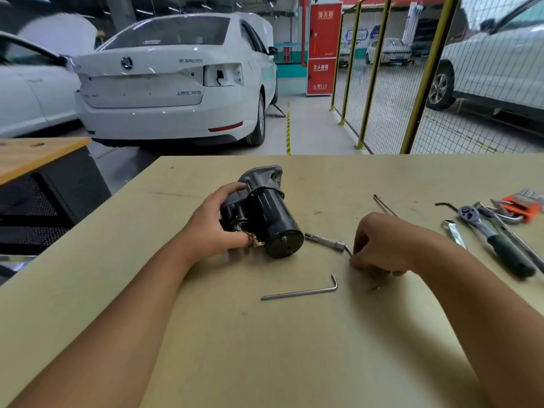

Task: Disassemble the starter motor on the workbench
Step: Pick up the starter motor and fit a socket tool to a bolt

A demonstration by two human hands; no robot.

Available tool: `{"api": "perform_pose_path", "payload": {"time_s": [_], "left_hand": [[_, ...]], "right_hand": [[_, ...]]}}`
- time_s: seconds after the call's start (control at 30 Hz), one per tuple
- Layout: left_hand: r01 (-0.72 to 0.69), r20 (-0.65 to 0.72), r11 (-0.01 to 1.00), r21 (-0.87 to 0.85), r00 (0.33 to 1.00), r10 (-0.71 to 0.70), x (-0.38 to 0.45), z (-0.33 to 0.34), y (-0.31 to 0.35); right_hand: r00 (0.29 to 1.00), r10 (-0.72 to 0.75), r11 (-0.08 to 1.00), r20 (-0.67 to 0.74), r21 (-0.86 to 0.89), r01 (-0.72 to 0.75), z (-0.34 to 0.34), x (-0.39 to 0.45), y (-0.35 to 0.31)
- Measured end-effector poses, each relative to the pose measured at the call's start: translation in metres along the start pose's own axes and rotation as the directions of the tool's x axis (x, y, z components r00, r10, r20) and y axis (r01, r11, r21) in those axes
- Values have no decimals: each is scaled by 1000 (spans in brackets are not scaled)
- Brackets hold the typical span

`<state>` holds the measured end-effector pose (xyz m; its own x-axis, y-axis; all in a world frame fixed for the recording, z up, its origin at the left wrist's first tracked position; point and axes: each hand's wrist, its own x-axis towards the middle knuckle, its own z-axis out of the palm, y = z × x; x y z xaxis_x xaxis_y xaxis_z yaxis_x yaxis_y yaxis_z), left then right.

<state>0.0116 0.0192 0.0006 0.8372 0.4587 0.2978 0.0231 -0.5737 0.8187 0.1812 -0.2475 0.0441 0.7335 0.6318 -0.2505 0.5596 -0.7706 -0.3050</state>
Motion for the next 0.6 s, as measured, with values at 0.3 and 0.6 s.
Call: {"api": "perform_pose_path", "payload": {"time_s": [0.3,0.6], "left_hand": [[-14,16,1000,-17,1000,14,-7,-8,5],[19,-113,997,-72,993,-27,-6,-2,7]], "right_hand": [[998,-46,956,-53,-293,29,11,13,7],[995,-101,942,-25,-322,88,8,17,8]]}}
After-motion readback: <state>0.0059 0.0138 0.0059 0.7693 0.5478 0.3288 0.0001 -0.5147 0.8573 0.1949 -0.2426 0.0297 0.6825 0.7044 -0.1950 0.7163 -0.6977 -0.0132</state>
